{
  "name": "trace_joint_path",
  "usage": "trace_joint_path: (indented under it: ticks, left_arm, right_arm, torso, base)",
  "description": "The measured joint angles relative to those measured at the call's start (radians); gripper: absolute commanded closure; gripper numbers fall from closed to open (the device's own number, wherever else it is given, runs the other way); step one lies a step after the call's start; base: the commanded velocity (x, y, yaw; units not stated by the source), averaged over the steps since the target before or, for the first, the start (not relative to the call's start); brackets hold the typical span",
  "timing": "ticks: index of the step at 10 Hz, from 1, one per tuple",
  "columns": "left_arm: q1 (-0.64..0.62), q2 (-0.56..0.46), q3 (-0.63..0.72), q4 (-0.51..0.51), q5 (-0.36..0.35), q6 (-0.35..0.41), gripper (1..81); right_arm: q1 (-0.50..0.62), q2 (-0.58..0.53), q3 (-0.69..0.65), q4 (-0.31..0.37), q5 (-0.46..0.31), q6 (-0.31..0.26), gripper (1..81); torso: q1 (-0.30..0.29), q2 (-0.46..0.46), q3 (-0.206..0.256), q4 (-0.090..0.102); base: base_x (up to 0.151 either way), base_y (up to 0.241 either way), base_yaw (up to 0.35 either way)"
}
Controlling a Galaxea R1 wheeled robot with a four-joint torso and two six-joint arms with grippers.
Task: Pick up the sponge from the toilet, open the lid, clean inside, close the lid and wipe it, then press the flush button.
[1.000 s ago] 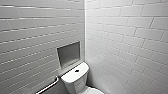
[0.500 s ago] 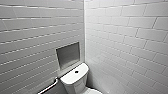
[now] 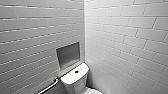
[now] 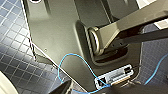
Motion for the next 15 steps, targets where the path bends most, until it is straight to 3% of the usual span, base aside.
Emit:
trace_joint_path:
  ticks: [3, 6, 8, 10, 11, 14, 15]
  left_arm:
    - [-0.043, -0.077, 0.084, -0.037, -0.055, -0.001, 1.0]
    - [-0.047, -0.163, 0.096, -0.196, -0.184, -0.011, 1.0]
    - [-0.049, -0.212, 0.083, -0.377, -0.245, 0.023, 1.0]
    - [-0.036, -0.193, 0.083, -0.515, -0.24, 0.197, 1.0]
    - [-0.019, -0.184, 0.078, -0.627, -0.213, 0.326, 1.0]
    - [0.026, -0.152, 0.056, -1.077, -0.045, 0.84, 1.0]
    - [0.027, -0.133, 0.062, -1.197, -0.029, 0.994, 1.0]
  right_arm:
    - [0.001, 0.0, 0.0, 0.0, 0.023, -0.003, 81.1]
    - [0.008, 0.0, 0.0, 0.0, 0.024, -0.002, 81.1]
    - [0.012, 0.001, 0.0, 0.0, 0.023, -0.002, 81.1]
    - [0.012, 0.001, 0.0, 0.0, 0.024, -0.002, 81.1]
    - [0.012, 0.001, 0.0, 0.0, 0.024, -0.002, 81.1]
    - [0.019, 0.001, 0.0, 0.001, 0.024, -0.002, 81.1]
    - [0.02, 0.002, 0.0, 0.001, 0.024, -0.002, 81.1]
  torso:
    - [0.0, 0.0, 0.0, 0.0]
    - [0.0, 0.0, 0.0, 0.0]
    - [0.0, 0.0, 0.0, 0.0]
    - [0.0, 0.0, 0.0, 0.0]
    - [0.0, 0.0, 0.0, 0.0]
    - [0.0, 0.0, 0.0, 0.0]
    - [0.0, 0.0, 0.0, 0.0]
  base:
    - [0.0, 0.0, 0.0]
    - [0.0, 0.0, 0.0]
    - [0.0, 0.0, 0.0]
    - [0.0, 0.0, 0.0]
    - [0.0, 0.0, 0.0]
    - [0.0, 0.0, 0.0]
    - [0.0, 0.0, 0.0]
